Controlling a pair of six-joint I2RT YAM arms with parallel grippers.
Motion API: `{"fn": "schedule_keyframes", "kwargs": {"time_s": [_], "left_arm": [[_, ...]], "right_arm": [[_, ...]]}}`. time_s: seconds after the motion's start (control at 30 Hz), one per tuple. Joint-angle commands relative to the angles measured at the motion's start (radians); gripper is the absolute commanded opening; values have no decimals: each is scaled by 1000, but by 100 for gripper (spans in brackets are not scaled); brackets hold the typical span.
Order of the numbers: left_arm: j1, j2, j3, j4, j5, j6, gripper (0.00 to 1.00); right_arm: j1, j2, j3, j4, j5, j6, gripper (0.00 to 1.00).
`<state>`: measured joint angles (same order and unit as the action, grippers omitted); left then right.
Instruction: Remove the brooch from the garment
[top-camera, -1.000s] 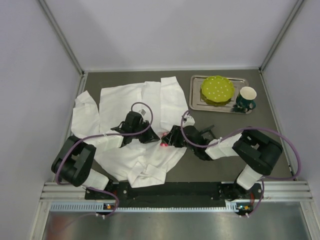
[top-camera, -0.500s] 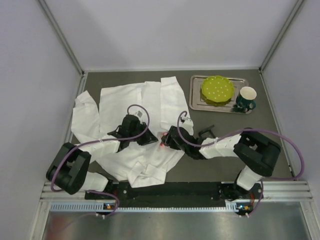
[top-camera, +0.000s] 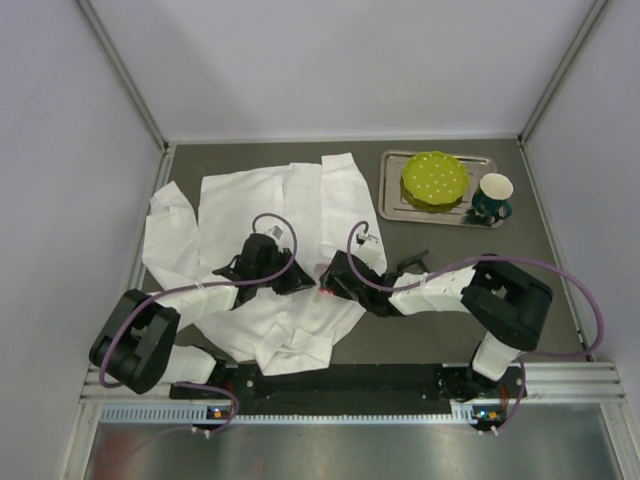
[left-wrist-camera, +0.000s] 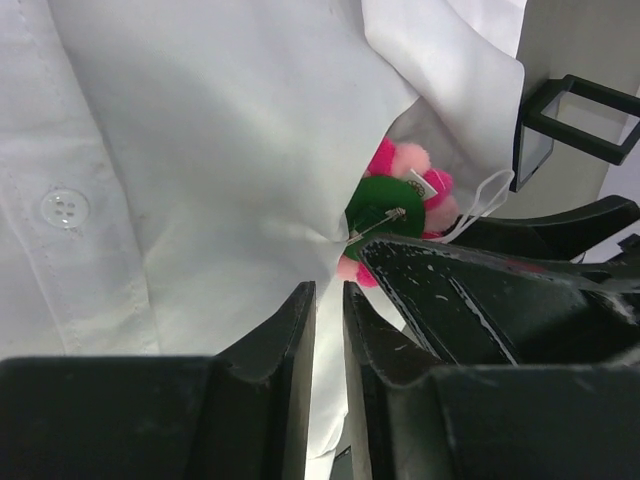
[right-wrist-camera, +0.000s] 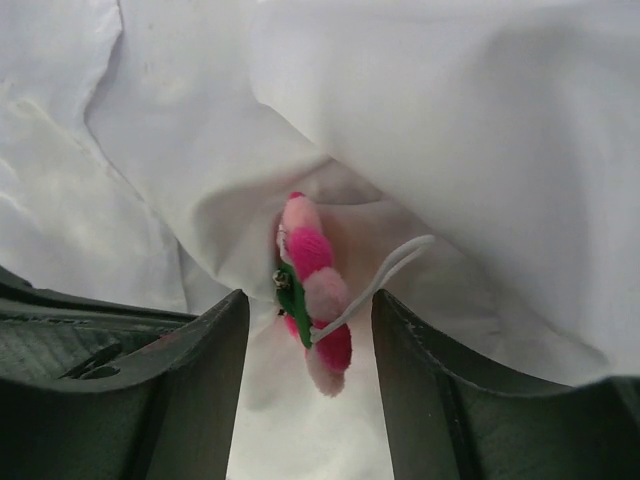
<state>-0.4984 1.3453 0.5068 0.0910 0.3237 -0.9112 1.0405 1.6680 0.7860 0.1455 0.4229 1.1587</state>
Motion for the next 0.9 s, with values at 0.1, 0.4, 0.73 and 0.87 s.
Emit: {"fn": "schedule_keyframes", "kwargs": {"time_s": [0.1,0.4,0.73,0.87], "left_arm": [[3,-61,-10,30,-8,9,25],[3,-72,-14,23,-12,12,26],[3,-83,-14,12,-21,20,26],[3,-78,-16,13,-22,21,27]], "right_arm": [[16,30,61,-32,51,33,50],[26,56,84,-60,71,70,48],[35,42,62,-70,97,88,41],[36,35,41,-46,100,91,37]]}}
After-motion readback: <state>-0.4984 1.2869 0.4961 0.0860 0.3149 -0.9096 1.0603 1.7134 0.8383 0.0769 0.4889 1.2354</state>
